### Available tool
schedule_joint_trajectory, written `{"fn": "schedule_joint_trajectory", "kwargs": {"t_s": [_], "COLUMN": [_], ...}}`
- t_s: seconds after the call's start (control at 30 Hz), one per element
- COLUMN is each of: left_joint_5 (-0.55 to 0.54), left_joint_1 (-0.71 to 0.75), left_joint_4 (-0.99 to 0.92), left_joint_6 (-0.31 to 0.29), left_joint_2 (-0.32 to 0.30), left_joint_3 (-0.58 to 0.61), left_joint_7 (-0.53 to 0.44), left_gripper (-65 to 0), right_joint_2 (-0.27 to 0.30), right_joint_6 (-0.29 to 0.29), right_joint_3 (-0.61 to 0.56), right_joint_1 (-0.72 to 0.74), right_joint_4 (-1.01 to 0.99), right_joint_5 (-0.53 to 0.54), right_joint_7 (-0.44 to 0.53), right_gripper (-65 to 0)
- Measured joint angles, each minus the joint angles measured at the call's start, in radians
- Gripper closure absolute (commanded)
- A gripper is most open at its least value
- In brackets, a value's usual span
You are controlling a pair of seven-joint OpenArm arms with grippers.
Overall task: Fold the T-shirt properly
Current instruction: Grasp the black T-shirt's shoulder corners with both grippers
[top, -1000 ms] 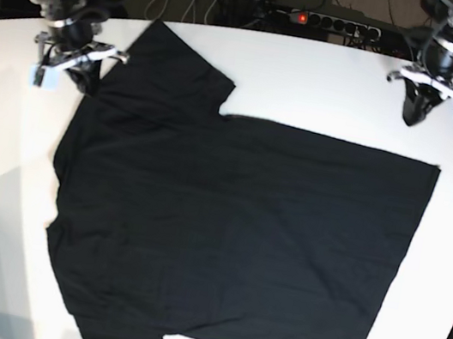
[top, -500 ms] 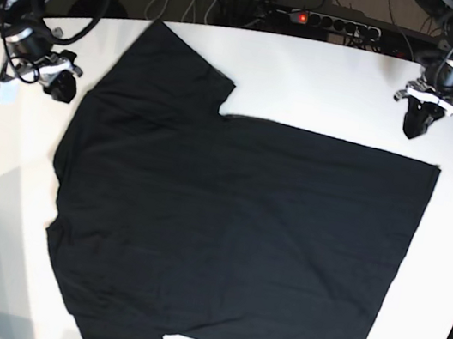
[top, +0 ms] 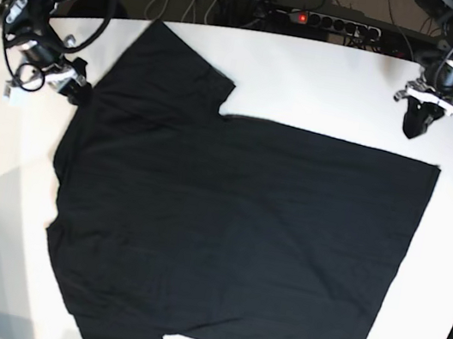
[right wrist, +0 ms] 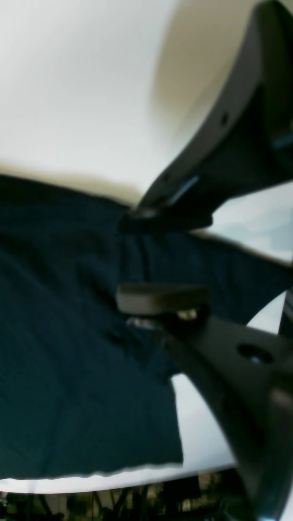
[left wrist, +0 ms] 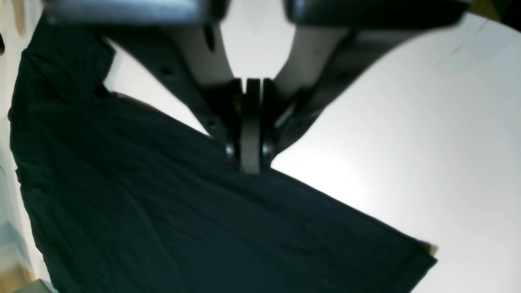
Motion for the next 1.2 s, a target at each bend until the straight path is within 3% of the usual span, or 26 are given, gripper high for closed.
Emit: {"fn": "schedule_joint_trajectory", "kwargs": {"t_s": [0.27, 0.47, 0.6, 0.9, 1.2], "left_joint_5": [0.0, 0.0, -0.001, 0.0, -0.001], "left_joint_1": [0.002, 0.009, 0.008, 0.008, 0.008], "left_joint_4": [0.0, 0.0, 0.0, 0.0, 0.0], "left_joint_6": [0.0, 0.001, 0.001, 0.001, 0.002], "left_joint_2": [0.0, 0.0, 0.039, 0.061, 0.061], "left_joint_3": [0.0, 0.0, -0.027, -0.05, -0.05], "left_joint_7": [0.0, 0.0, 0.007, 0.004, 0.003], "left_gripper": [-0.1, -0.1, -0.1, -0.1, -0.1], "right_joint_2": [-0.004, 0.039, 0.066, 0.016, 0.011], "right_joint_6": [0.001, 0.001, 0.0, 0.001, 0.001], "right_joint_3": [0.042, 0.061, 0.061, 0.05, -0.001], "right_joint_1": [0.068, 0.065, 0.056, 0.041, 0.042], "right_joint_4": [-0.19, -0.228, -0.233, -0.233, -0.233], "right_joint_5": [-0.003, -0.005, -0.004, -0.005, -0.005], "right_joint_7": [0.0, 0.061, 0.078, 0.074, 0.078], "right_gripper": [-25.9, -25.8, -25.8, -25.8, -25.8]}}
